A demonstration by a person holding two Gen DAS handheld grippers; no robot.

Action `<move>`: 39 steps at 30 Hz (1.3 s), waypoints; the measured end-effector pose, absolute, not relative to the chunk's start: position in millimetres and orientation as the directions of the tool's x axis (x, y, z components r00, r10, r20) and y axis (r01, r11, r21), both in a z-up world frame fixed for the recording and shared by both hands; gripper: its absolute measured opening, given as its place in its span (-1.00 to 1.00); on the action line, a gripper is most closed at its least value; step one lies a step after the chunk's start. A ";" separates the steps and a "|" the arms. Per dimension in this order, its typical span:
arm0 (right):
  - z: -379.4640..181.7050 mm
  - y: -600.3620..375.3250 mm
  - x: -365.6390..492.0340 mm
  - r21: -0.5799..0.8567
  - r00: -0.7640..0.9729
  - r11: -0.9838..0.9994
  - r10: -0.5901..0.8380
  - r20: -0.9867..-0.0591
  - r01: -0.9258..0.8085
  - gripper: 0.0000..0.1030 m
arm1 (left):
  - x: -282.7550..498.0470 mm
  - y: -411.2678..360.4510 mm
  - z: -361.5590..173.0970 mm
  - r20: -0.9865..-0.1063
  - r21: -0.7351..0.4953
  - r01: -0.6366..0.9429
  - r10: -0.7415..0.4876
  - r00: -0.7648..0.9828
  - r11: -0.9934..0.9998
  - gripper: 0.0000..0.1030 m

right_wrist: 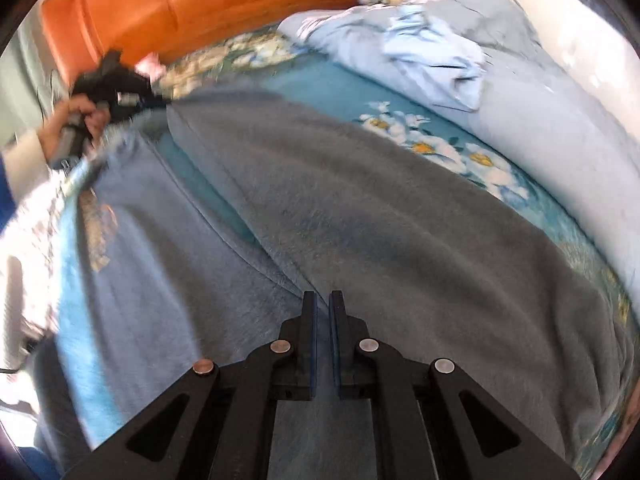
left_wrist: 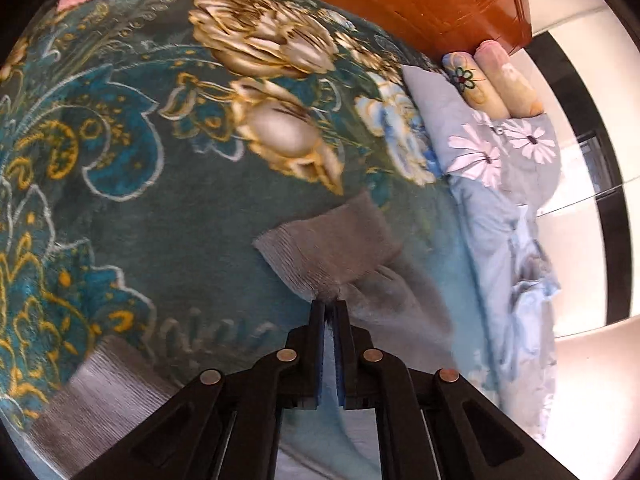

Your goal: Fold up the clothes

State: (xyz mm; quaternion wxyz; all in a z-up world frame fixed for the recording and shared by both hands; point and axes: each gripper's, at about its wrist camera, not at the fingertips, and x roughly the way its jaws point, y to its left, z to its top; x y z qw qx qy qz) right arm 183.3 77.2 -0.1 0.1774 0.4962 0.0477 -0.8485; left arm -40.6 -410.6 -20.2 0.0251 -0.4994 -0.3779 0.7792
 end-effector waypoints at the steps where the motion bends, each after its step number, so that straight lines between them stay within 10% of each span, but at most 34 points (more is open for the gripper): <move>1: 7.5 91.2 187.4 0.107 -0.459 -0.943 -0.250 -0.852 0.315 -0.89 | -41.8 -409.7 -17.1 -0.748 -0.633 0.334 0.440 -0.496 -0.699 -0.71; 4: 31.0 144.1 201.7 0.112 -0.516 -0.977 -0.192 -0.835 0.183 -0.68 | -37.5 -399.5 -2.3 -0.725 -0.661 0.295 0.483 -0.492 -0.690 -0.19; 7: 45.5 206.6 217.2 0.045 -0.560 -0.999 -0.022 -0.828 -0.027 -0.18 | -16.5 -383.2 18.4 -0.709 -0.656 0.236 0.479 -0.517 -0.717 -0.09; 10: 44.8 260.0 230.5 0.011 -0.523 -0.974 0.112 -0.845 -0.226 -0.16 | 21.6 -362.0 32.6 -0.692 -0.637 0.183 0.451 -0.563 -0.749 0.08; 24: 19.0 267.3 198.1 -0.051 -0.501 -0.962 0.185 -0.846 -0.269 -0.15 | 112.1 -290.1 29.1 -0.716 -0.572 0.049 0.469 -0.517 -0.819 0.11; 39: 24.1 216.1 339.2 0.159 -0.429 -0.965 -0.055 -0.902 -0.209 -0.12 | 140.1 -444.0 -13.4 -0.809 -0.484 0.384 0.236 -0.538 -0.786 0.15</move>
